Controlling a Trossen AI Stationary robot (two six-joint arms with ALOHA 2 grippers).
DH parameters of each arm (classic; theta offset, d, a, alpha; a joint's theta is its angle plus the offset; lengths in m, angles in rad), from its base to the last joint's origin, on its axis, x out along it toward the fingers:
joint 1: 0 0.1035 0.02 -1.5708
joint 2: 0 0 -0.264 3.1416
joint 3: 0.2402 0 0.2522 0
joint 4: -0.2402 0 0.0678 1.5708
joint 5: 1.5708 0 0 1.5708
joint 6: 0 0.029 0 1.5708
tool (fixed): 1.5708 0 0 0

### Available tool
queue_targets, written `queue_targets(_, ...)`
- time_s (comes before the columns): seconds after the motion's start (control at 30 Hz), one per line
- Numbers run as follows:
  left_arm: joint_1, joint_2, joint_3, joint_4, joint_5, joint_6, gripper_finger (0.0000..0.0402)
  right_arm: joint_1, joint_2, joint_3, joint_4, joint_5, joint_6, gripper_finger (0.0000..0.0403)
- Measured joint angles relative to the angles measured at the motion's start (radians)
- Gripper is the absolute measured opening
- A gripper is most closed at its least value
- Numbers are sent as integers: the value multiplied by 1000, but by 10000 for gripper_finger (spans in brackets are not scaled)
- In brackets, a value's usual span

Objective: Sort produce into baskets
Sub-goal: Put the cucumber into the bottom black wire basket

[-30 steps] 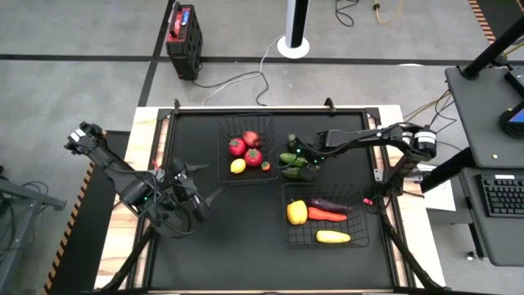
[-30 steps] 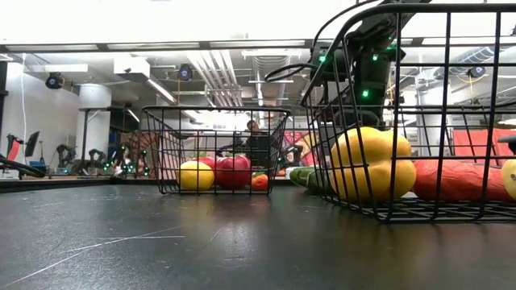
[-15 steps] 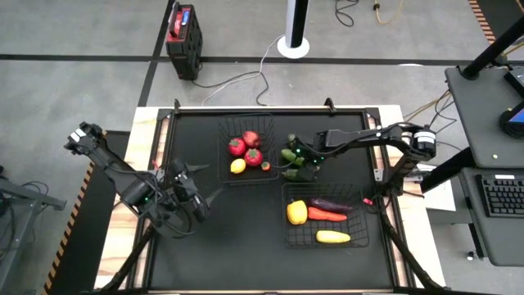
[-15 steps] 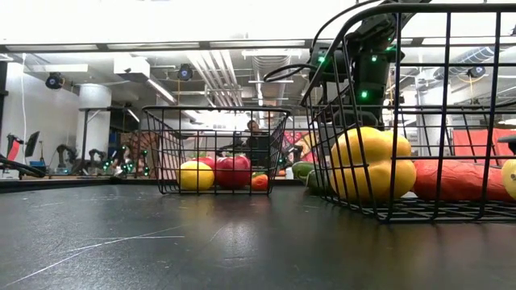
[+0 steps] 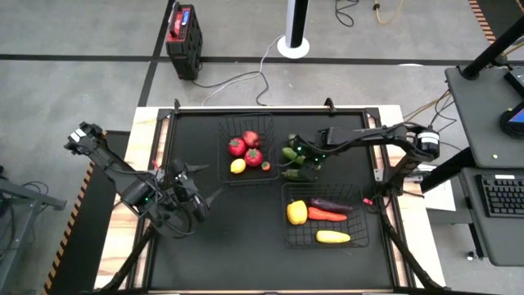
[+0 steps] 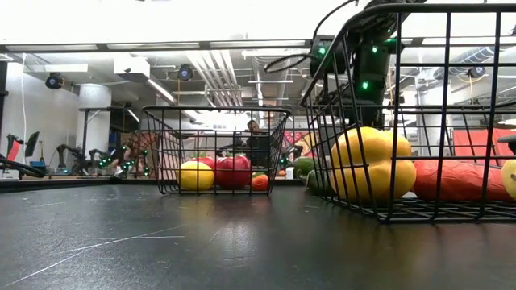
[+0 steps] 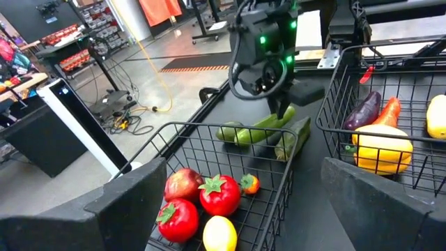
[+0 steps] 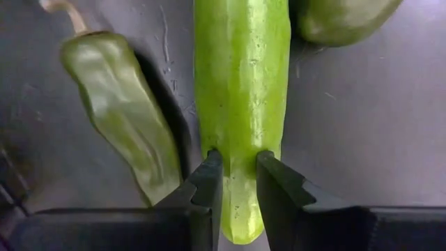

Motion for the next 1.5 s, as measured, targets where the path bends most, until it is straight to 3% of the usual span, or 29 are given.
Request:
queue_targets(0.37,0,0,0,1,0,-5,362,0,-85,83,-67,12,-10,62)
queue_targets(0.53,0,0,0,1,0,-5,362,0,-124,98,-67,11,-8,42)
queue_targets(0.83,0,0,0,2,1,-5,362,0,-91,88,-56,38,-20,16)
queue_targets(1.0,0,0,0,1,1,-4,362,0,-33,88,-40,56,-37,61)
queue_targets(1.3,0,0,-1,-1,1,-4,362,0,48,88,-31,56,-73,197)
queue_targets(1.5,0,0,-15,0,2,-4,362,0,67,88,-31,37,-99,241)
